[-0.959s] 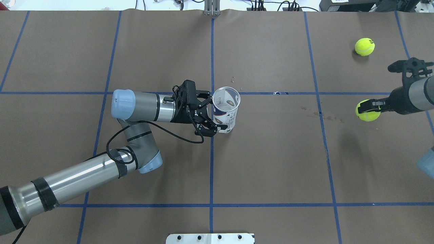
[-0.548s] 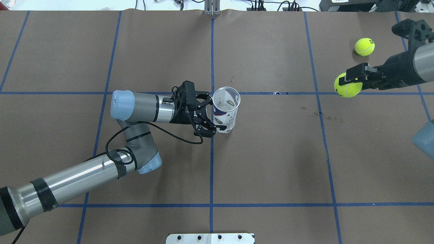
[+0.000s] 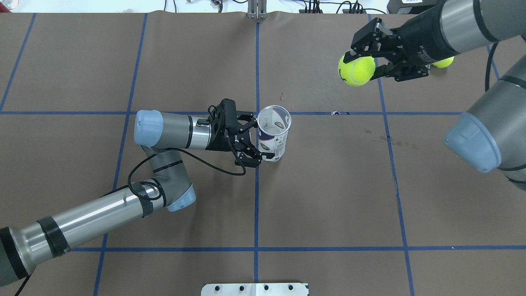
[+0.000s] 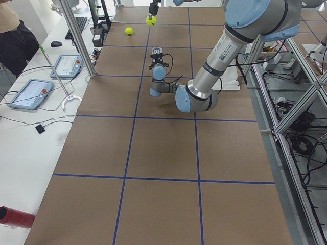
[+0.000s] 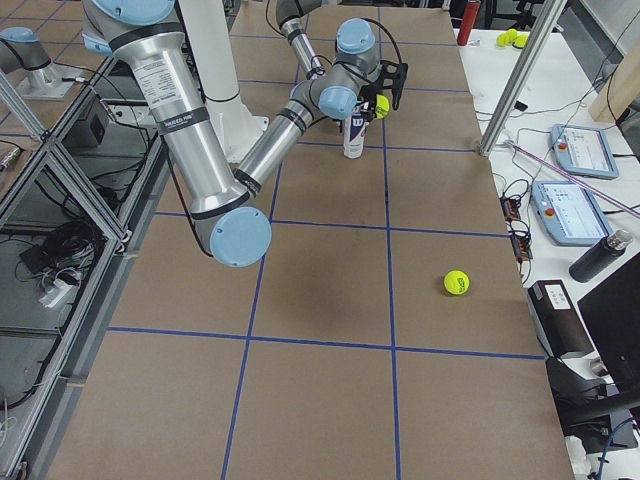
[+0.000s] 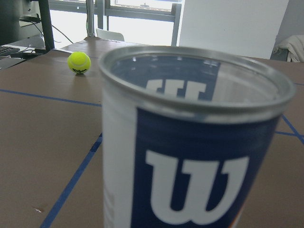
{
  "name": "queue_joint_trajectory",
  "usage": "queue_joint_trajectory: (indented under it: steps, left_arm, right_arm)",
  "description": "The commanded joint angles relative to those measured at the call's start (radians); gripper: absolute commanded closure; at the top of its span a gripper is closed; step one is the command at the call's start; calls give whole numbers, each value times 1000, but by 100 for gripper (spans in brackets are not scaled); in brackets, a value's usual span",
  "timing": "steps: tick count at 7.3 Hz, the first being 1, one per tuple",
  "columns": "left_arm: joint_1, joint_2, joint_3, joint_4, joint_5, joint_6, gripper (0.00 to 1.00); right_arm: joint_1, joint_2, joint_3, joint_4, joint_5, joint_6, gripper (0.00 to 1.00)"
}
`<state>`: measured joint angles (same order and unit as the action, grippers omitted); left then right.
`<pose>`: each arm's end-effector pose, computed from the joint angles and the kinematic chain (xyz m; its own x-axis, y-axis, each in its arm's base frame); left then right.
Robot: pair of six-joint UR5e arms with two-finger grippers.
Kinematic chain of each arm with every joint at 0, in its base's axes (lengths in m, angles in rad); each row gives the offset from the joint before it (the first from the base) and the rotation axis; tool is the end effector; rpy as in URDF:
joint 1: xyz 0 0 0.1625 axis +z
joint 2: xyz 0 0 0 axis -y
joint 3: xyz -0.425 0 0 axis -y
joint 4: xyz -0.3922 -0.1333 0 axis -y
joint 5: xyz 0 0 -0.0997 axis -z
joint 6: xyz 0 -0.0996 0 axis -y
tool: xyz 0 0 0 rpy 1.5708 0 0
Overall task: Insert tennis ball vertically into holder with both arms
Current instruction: 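Carry the yellow ball with the right gripper over the can's opening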
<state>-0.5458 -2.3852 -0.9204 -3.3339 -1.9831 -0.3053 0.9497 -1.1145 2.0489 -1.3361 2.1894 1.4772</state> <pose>0.5898 -0.4675 0.2649 0.0578 0.9872 -0.1484 0.3308 0.1213 0.9359 -0.2493 -0.4782 0.1686 0.2594 0.2317 0.9376 -0.3291 0.9339 -0.1397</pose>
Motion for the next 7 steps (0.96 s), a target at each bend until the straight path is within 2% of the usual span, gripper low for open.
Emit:
queue_joint_trajectory:
  steps: [1,2,4,7]
  left_arm:
    - [1,-2,0,1,1,-2,5]
    - [1,-3,0,1,1,-2,5]
    - [1,-3,0,1,0,-2,5]
    - [1,-3,0,2,1,-2,5]
  right_arm:
    - [-75,45,29,-101,-69,26,100]
    - [-100,65,46,-159,-86,26,100]
    - [-202,136,47,-295,-217,26,100]
    - [-239,150,39,-313,-237,26,100]
